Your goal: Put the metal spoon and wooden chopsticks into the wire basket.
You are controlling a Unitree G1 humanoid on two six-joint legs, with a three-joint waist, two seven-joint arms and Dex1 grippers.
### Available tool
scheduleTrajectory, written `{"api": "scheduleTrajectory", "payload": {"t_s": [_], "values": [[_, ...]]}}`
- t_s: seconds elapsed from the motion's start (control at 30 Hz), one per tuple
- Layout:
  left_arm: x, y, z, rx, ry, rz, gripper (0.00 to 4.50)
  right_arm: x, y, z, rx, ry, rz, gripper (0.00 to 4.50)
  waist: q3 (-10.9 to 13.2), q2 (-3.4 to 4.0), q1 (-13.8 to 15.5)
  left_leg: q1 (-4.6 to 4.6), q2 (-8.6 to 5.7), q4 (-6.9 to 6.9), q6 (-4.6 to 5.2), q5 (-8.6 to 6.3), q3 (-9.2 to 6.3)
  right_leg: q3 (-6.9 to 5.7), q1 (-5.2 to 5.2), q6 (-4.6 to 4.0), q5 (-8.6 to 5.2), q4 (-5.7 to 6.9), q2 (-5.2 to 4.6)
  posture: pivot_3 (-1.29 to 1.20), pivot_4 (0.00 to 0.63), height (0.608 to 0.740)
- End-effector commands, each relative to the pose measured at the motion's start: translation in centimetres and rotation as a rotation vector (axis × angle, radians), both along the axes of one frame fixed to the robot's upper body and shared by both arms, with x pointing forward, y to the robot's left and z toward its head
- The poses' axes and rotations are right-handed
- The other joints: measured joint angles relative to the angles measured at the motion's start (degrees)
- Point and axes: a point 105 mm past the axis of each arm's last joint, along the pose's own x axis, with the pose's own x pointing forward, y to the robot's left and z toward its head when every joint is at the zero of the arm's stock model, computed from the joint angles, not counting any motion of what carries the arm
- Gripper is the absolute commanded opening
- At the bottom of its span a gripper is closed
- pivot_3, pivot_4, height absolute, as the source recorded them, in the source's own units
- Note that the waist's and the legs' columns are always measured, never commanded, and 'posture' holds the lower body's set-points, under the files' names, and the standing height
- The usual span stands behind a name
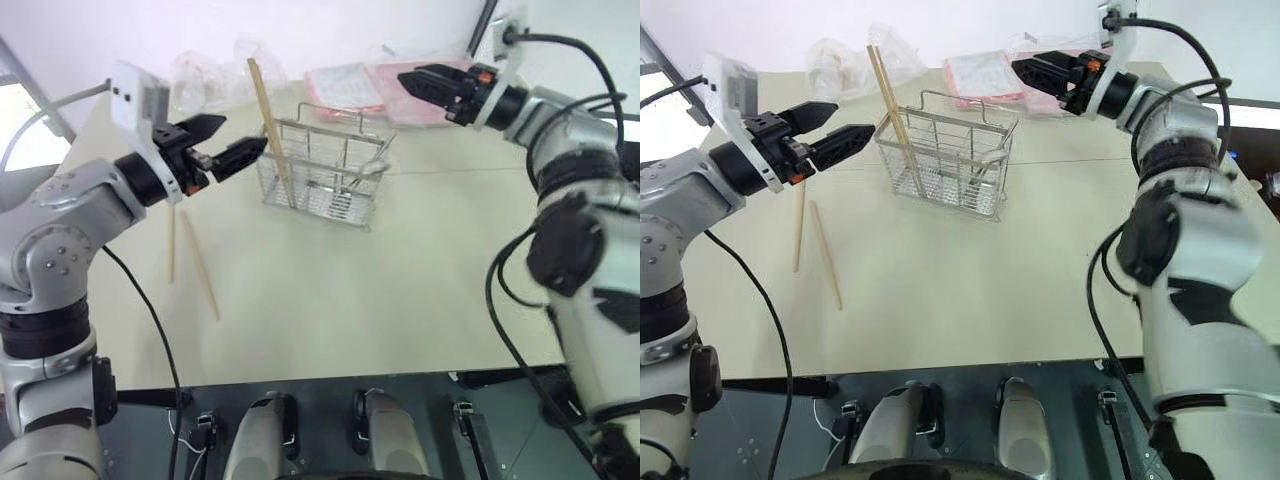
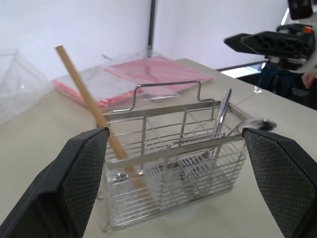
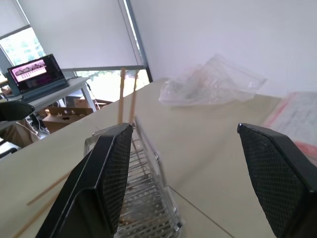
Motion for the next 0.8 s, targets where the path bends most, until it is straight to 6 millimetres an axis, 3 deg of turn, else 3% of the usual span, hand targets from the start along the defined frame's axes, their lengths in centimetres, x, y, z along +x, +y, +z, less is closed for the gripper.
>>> {"api": "scheduleTrajectory", "payload": {"t_s": [0.03,0.2,0.27,0.37,0.53,0.8], "values": [[0.6,2.0,0.8,-0.027,-0.01,0.115,4.5,-2.2,-0.3,4.9,0.073,-0.11,-0.02,3.44,0.0,0.01,0.2,0.0,0.0,0.0,-0.01,0.0,0.03,0.01,-0.04,0.0,0.0,0.02,0.0,0.0,0.15,0.699],[4.8,7.9,-1.0,-0.097,0.141,0.517,4.5,-5.4,-1.1,6.1,0.093,-0.136,0.07,3.44,0.0,-0.07,1.0,0.01,0.0,0.0,-0.01,0.01,-0.03,-0.03,-0.01,0.0,0.0,0.0,0.04,0.0,0.15,0.699],[6.0,10.1,-2.5,-0.108,0.241,0.672,4.5,-7.0,-1.0,5.5,0.071,-0.131,0.146,3.44,-0.1,-0.17,1.2,0.02,-0.03,0.01,0.02,0.0,-0.06,-0.06,0.05,0.0,0.0,-0.02,0.03,0.0,0.15,0.699],[7.9,13.1,-5.4,-0.11,0.396,0.843,4.5,-10.6,-0.4,3.2,-0.036,-0.108,0.317,3.44,-0.1,-0.21,1.4,0.02,-0.04,0.03,0.22,-0.11,-0.02,-0.06,0.07,0.02,0.0,-0.05,0.02,0.0,0.15,0.699],[10.1,12.9,-8.1,-0.104,0.521,0.831,4.5,-12.7,-0.1,1.5,-0.067,-0.062,0.385,3.44,-0.1,-0.25,1.2,0.01,-0.02,0.03,0.16,-0.07,0.07,-0.05,-0.02,0.03,0.0,-0.02,0.0,0.0,0.15,0.699],[11.6,12.7,-10.3,-0.097,0.609,0.853,4.5,-13.4,-0.3,0.6,-0.06,-0.049,0.338,3.44,-0.1,-0.4,0.9,-0.05,0.0,0.03,0.16,-0.1,0.08,-0.07,-0.06,0.03,0.0,-0.08,-0.06,0.0,0.15,0.699]]}}
